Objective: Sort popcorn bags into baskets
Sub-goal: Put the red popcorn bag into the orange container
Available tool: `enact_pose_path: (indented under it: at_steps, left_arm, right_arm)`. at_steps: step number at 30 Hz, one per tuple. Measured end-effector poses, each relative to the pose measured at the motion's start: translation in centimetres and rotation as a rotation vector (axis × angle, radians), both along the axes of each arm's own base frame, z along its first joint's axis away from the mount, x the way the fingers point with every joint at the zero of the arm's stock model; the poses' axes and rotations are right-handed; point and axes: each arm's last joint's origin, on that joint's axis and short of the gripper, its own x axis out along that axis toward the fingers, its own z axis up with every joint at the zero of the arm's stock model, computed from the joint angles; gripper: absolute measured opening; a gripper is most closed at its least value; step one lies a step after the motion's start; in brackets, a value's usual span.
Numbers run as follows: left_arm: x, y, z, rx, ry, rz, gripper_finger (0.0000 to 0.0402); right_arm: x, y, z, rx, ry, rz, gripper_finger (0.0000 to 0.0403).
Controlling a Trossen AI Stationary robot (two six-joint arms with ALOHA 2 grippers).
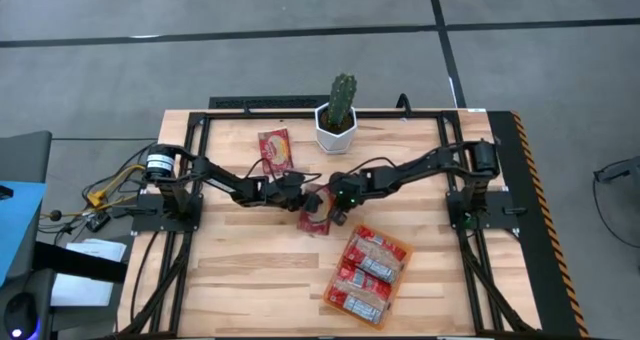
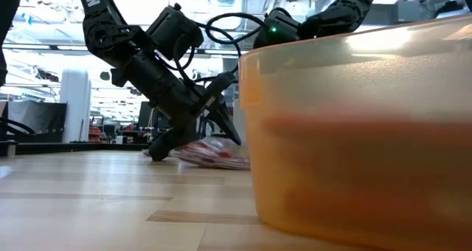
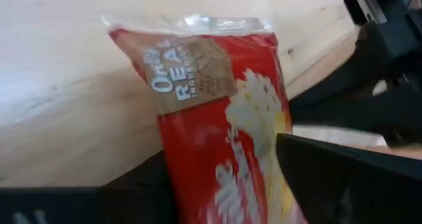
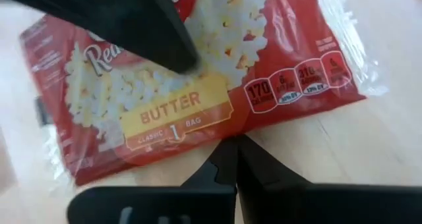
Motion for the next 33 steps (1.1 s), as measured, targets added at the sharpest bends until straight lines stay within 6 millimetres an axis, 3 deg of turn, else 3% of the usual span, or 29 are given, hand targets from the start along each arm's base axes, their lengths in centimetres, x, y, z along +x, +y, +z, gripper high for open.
enact_pose_path:
  at_steps: [4,8,12,16,23,27,33]
  left_arm:
    - [-0.1,0.1,-0.1,0.014,0.021,0.026,0.0136]
    - [-0.1,0.0,-0.1,0.037,0.020,0.008,0.0032]
    - [-0.1,0.2,0.4,0.038,-0.001,-0.004,0.0016]
    - [-0.4,0.8,1.6,0.008,-0.020,-0.083,0.0009]
    - [-1.0,0.2,7.6,0.066,-0.160,-0.224,0.0008]
    - [0.1,-1.9,12.7,0.209,-0.232,-0.370,0.0007]
    - [3.0,-5.9,18.1,0.480,-0.173,-0.622,0.0007]
  right_arm:
    - [0.1,-0.4,0.1,0.001,-0.012,-0.007,0.0022]
    - [-0.3,-0.8,1.1,-0.021,-0.009,0.005,0.0015]
    - [-2.0,-1.5,4.4,-0.037,-0.011,-0.003,0.0012]
    - [-5.0,-1.8,9.0,-0.061,-0.031,-0.021,0.0021]
    - [-11.2,-0.2,15.6,-0.121,-0.103,-0.107,0.0017]
    - [-14.2,1.0,17.5,-0.113,-0.128,-0.122,0.0014]
    - [-17.6,2.1,19.0,-0.102,-0.153,-0.154,0.0029]
